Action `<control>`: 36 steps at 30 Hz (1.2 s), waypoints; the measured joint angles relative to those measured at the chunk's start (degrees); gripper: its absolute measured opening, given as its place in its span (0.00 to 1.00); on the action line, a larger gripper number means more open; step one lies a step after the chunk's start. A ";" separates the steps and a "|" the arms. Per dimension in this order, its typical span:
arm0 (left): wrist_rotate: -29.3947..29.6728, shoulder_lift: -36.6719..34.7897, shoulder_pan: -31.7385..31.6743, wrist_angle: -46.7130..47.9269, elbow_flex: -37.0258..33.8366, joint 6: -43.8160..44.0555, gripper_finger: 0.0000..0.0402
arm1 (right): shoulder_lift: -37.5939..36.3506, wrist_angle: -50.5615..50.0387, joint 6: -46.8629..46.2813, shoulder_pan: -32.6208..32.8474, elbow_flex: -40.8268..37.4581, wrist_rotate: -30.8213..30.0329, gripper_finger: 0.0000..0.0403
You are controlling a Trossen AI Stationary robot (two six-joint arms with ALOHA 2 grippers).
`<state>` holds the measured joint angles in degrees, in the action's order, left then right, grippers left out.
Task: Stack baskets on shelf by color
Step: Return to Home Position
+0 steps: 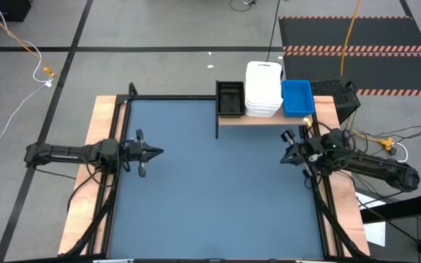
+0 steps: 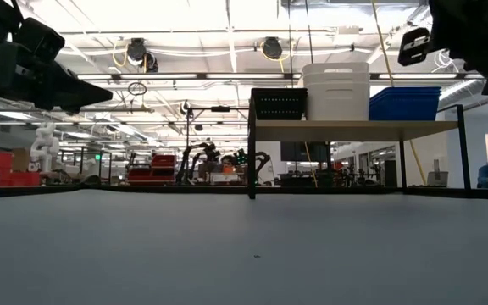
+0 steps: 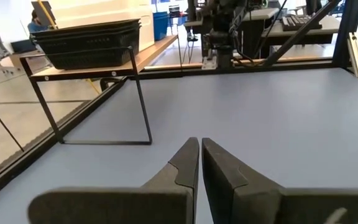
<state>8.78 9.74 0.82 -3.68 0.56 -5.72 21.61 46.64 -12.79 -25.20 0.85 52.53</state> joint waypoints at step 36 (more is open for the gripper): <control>-0.22 0.01 0.02 -0.46 0.00 -0.02 0.06 | -16.41 -29.39 16.03 8.53 -0.05 -39.66 0.00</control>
<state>8.56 9.75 0.84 -4.14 0.56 -5.74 5.20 17.25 3.24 -16.67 0.80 12.87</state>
